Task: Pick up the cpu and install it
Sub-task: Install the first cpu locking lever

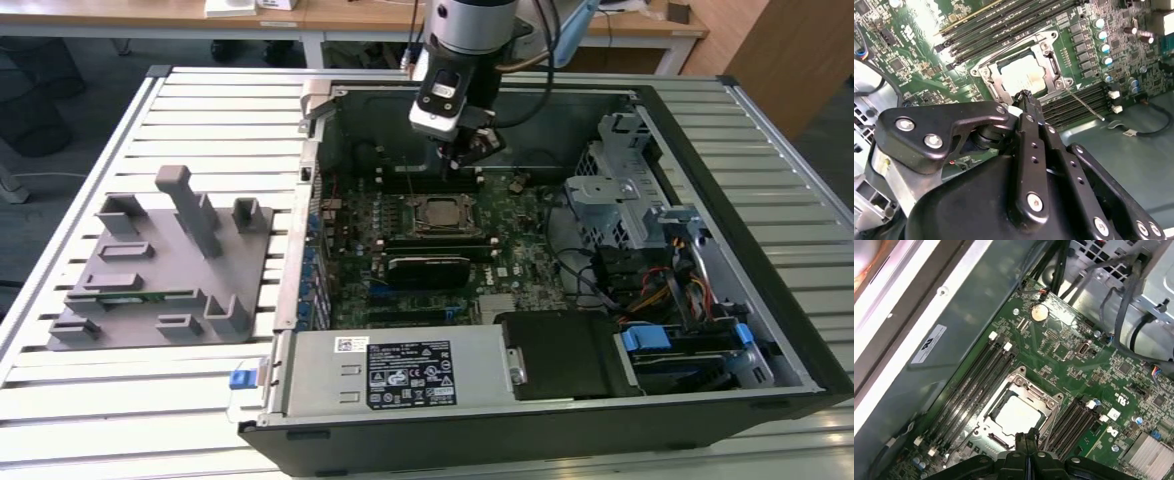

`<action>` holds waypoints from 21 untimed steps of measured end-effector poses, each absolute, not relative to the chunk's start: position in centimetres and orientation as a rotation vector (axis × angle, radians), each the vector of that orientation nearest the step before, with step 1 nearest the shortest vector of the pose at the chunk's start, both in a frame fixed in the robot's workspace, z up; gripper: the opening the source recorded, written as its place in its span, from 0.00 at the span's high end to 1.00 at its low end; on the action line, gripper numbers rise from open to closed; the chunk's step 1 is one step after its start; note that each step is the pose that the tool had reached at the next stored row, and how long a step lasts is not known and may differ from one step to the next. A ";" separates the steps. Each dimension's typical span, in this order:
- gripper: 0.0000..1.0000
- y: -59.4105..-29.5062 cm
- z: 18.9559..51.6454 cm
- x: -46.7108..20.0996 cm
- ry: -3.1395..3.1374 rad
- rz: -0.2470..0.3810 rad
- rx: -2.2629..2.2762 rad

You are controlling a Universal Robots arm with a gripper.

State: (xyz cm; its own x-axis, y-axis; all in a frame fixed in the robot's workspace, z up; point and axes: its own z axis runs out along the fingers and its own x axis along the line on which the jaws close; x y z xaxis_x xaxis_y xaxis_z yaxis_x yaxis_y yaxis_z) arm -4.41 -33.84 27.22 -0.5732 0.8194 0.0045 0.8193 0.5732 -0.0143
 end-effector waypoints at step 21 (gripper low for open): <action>0.89 -33.9 27.2 -4.4 -2.962 0.020 -1.020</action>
